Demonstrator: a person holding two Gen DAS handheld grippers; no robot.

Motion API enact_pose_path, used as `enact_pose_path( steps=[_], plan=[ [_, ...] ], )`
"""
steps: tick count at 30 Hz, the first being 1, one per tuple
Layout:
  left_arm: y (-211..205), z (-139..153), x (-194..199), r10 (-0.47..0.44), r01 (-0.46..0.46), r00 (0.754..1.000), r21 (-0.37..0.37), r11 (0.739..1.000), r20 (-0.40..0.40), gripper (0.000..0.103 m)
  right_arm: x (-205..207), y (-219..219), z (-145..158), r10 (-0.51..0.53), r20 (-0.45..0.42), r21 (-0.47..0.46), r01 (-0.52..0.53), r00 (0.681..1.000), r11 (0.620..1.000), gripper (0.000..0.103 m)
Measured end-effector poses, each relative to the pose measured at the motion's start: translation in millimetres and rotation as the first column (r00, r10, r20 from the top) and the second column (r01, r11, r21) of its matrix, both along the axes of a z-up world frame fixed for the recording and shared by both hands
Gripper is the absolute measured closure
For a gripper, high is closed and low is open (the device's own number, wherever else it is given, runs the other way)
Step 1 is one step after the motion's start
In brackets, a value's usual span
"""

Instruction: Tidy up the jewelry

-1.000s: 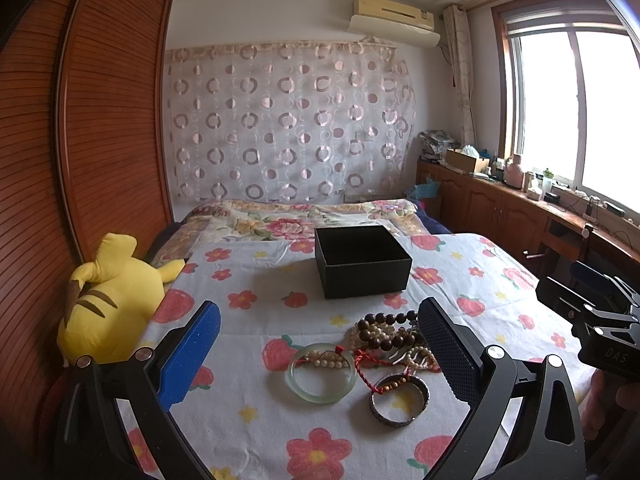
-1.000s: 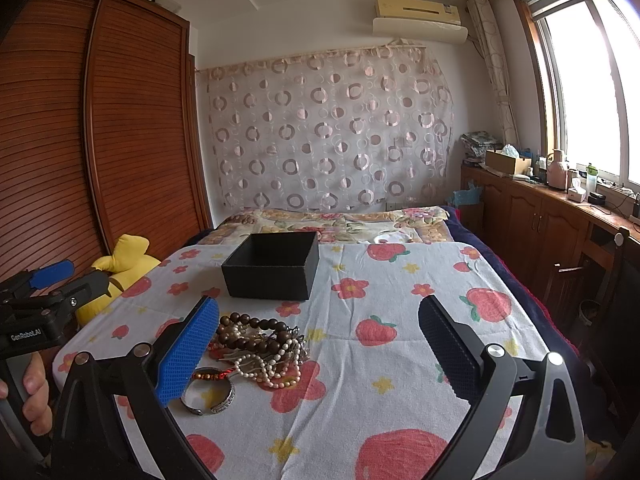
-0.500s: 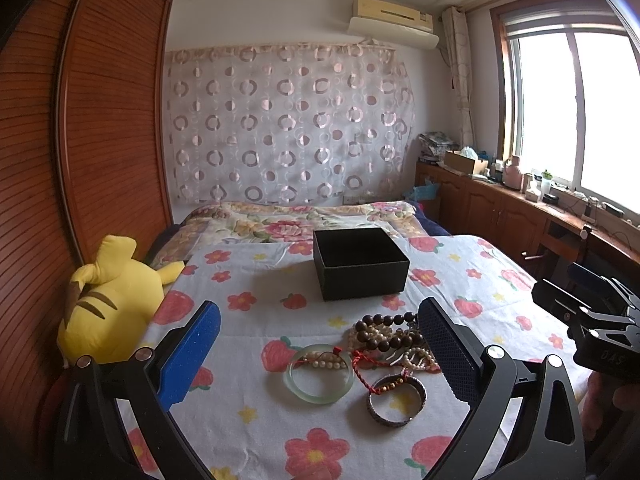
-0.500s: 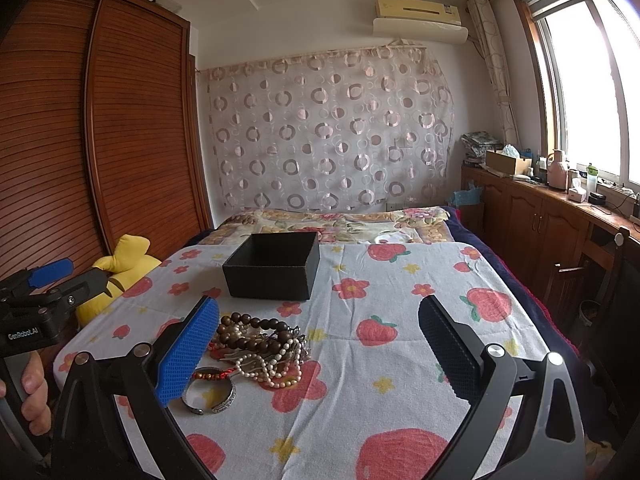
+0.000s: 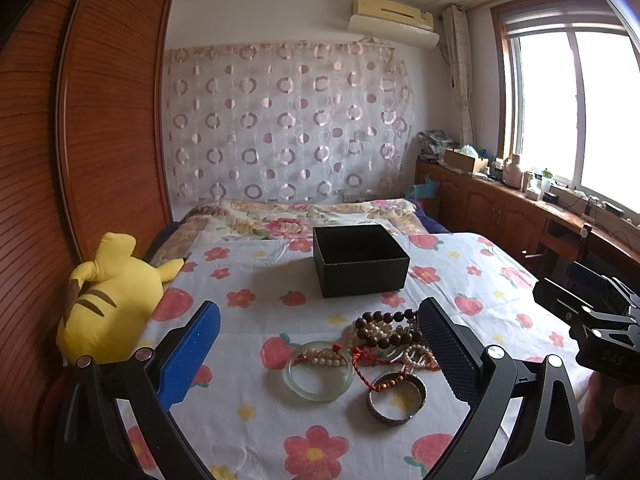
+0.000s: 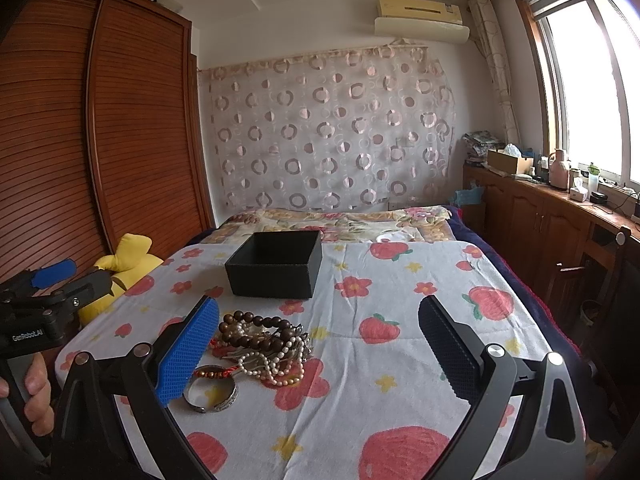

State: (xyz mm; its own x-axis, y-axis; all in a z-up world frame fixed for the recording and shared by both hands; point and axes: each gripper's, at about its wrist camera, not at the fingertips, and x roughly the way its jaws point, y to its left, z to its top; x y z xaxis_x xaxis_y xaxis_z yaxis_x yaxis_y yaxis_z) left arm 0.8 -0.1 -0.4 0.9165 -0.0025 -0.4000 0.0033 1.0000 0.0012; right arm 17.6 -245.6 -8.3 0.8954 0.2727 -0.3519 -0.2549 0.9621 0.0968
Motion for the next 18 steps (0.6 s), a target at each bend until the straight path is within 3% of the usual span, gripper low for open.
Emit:
enact_pose_path(
  steps=[8,18],
  plan=[
    [-1.2,-8.2,1.5,-0.001,0.001,1.0,0.003,1.0,-0.021,0.008,3.7,1.0,-5.0,0.012,-0.015,-0.003,-0.012,1.0,1.0,0.002],
    [17.0,-43.2,16.6,0.008,-0.008,0.993,-0.002,1.0,-0.117,0.008,13.0,15.7,-29.8,0.088,-0.086,-0.018,-0.09,0.992,0.996,0.002]
  ],
)
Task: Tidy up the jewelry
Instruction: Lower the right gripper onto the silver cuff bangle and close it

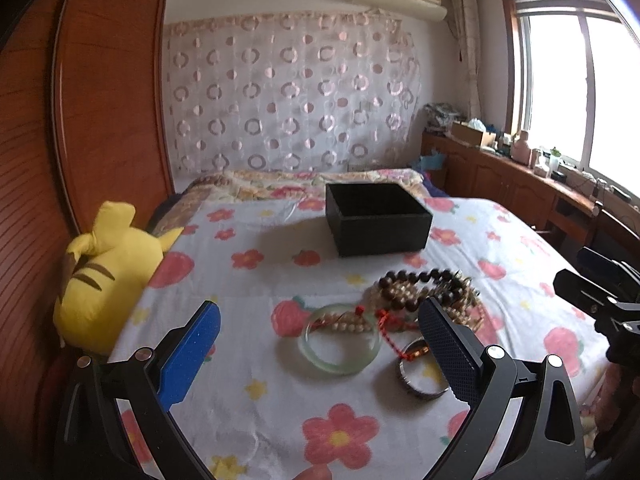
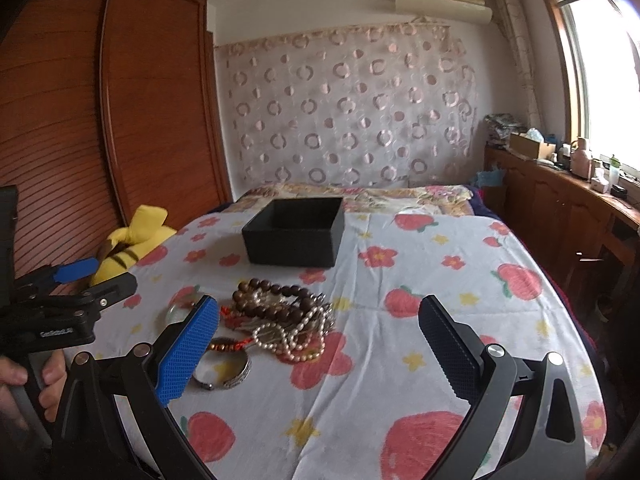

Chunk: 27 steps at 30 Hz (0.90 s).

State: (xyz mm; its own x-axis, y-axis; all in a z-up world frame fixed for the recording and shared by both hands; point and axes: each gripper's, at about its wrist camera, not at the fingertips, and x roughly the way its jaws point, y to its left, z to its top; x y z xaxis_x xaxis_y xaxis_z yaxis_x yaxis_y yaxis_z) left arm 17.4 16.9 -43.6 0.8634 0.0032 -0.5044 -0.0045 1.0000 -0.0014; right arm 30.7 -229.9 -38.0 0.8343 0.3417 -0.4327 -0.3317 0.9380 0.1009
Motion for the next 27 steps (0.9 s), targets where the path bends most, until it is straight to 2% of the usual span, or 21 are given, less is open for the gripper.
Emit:
enact_pose_path(
  steps=[6,11,13,19,22,27],
  plan=[
    [8.4,-17.3,7.8,-0.022,0.022,0.998,-0.001,1.0,-0.05,0.008,3.6,9.7,-9.2,0.058,-0.039,-0.005,-0.059,0.998,0.998,0.002],
    [18.9,-28.3,13.3,-0.041,0.038,0.995,-0.029,0.999,-0.094,0.008,6.4,21.0,-20.0,0.147,-0.082,-0.009,-0.148,0.986,0.989,0.003],
    [22.7,-32.4,14.5,-0.041,0.038,0.994,-0.026,0.999,-0.105,0.008,7.2,25.8,-24.4,0.183,-0.103,-0.005,-0.185,0.978,0.983,0.007],
    [32.4,-41.7,17.5,-0.043,0.039,0.989,-0.028,0.999,-0.141,0.008,14.5,46.8,-41.6,0.297,-0.196,-0.027,-0.308,0.935,0.951,0.019],
    [37.7,-47.9,19.2,-0.044,0.04,0.986,-0.032,0.999,-0.163,0.008,15.6,60.3,-46.9,0.352,-0.235,-0.039,-0.37,0.906,0.928,0.021],
    [45.0,-53.7,19.6,-0.031,0.027,0.983,-0.028,0.999,-0.182,0.008,22.7,78.9,-53.4,0.38,-0.286,-0.078,-0.416,0.88,0.906,0.021]
  ],
)
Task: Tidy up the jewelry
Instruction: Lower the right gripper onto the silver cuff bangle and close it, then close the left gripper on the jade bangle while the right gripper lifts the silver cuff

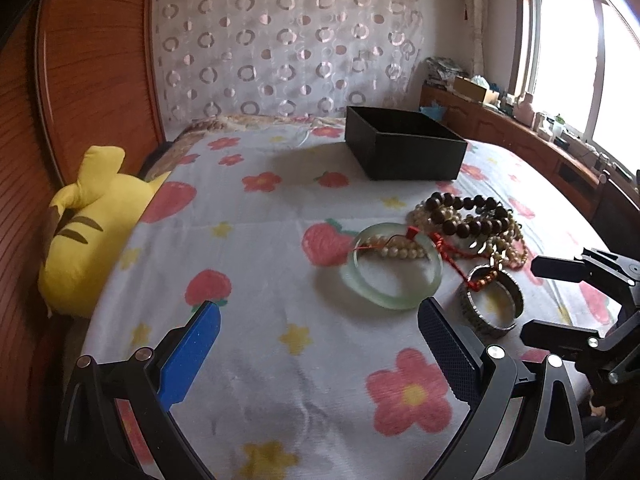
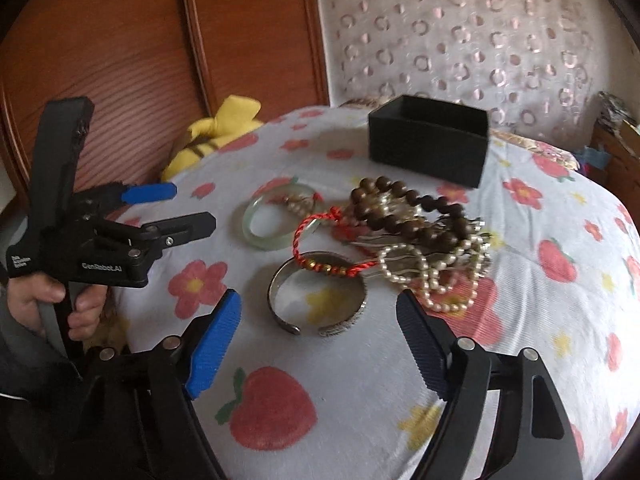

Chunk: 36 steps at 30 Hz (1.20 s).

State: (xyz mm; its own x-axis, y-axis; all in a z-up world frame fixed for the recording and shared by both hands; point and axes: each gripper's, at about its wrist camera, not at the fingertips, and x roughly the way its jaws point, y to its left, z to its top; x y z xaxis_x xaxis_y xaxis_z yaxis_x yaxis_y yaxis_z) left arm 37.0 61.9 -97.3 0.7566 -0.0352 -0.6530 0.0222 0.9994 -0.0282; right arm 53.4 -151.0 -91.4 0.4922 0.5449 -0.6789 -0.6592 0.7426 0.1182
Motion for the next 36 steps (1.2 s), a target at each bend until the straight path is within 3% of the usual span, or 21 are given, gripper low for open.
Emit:
enact_pose_path(
  steps=[8,12,22,29,36],
  plan=[
    [5.9,-2.1,-2.1,0.009,-0.009,1.0,-0.004,1.0,-0.003,0.008,8.5,25.8,-9.9,0.013,-0.015,-0.1,-0.015,1.0,0.995,0.022],
    [6.0,-2.5,-2.3,0.008,-0.009,1.0,-0.003,1.0,-0.004,0.008,11.6,31.1,-11.8,-0.001,0.007,-0.133,0.002,1.0,0.991,0.04],
    [1.2,-3.4,-2.1,-0.006,0.006,1.0,-0.002,1.0,-0.004,0.008,-6.4,-5.2,-6.9,0.015,-0.029,-0.099,-0.018,0.999,0.995,0.04],
    [-12.8,2.0,4.2,-0.049,0.049,0.999,0.006,0.999,-0.011,0.008,-14.7,-31.2,-4.8,-0.017,0.015,-0.174,0.02,1.0,0.985,0.04],
    [-27.3,6.3,18.0,-0.091,0.092,0.995,0.027,0.995,-0.032,0.008,1.8,-55.6,-1.3,-0.075,0.053,-0.224,0.084,0.996,0.971,0.04]
  ],
)
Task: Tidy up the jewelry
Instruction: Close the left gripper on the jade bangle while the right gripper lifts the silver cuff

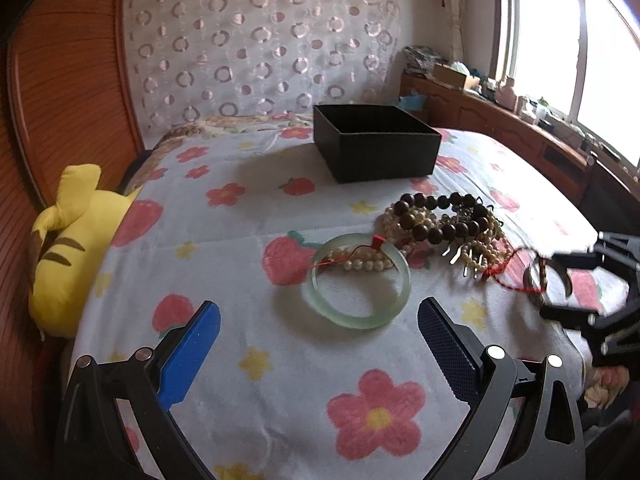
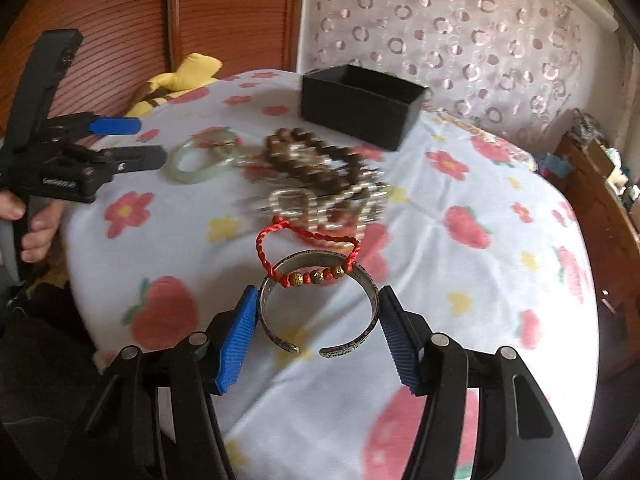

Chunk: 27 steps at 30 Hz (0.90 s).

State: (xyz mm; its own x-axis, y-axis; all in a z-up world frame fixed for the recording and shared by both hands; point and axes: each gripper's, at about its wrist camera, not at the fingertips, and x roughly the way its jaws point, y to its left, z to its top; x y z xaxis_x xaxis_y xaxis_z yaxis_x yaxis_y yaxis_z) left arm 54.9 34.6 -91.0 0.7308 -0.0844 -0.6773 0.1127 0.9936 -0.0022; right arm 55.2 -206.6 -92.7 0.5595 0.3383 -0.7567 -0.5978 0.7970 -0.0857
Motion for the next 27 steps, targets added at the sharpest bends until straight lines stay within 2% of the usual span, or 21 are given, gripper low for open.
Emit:
enact_pose_path(
  steps=[8,18,23,27],
  plan=[
    [-20.3,-8.4,24.4,-0.075,0.079,0.994,0.042,0.996,-0.084,0.008,9.2,-12.6,-0.9,-0.011,-0.018,0.02,0.011,1.0,1.0,0.04],
    [-19.3,-11.9,43.0,-0.093,0.093,0.988,-0.002,0.996,-0.12,0.008,7.7,-13.7,-5.0,-0.003,-0.045,0.035,0.005,0.999,0.999,0.04],
    [-20.4,-16.3,47.1,-0.093,0.093,0.987,-0.011,0.996,-0.133,0.034,9.2,-14.8,-5.3,-0.001,-0.051,0.039,0.003,0.999,0.999,0.04],
    [-20.9,-15.5,44.1,-0.099,0.099,0.988,-0.003,0.995,-0.122,0.035,9.9,-15.5,-5.2,0.002,-0.051,0.033,0.0,0.999,0.999,0.04]
  ],
)
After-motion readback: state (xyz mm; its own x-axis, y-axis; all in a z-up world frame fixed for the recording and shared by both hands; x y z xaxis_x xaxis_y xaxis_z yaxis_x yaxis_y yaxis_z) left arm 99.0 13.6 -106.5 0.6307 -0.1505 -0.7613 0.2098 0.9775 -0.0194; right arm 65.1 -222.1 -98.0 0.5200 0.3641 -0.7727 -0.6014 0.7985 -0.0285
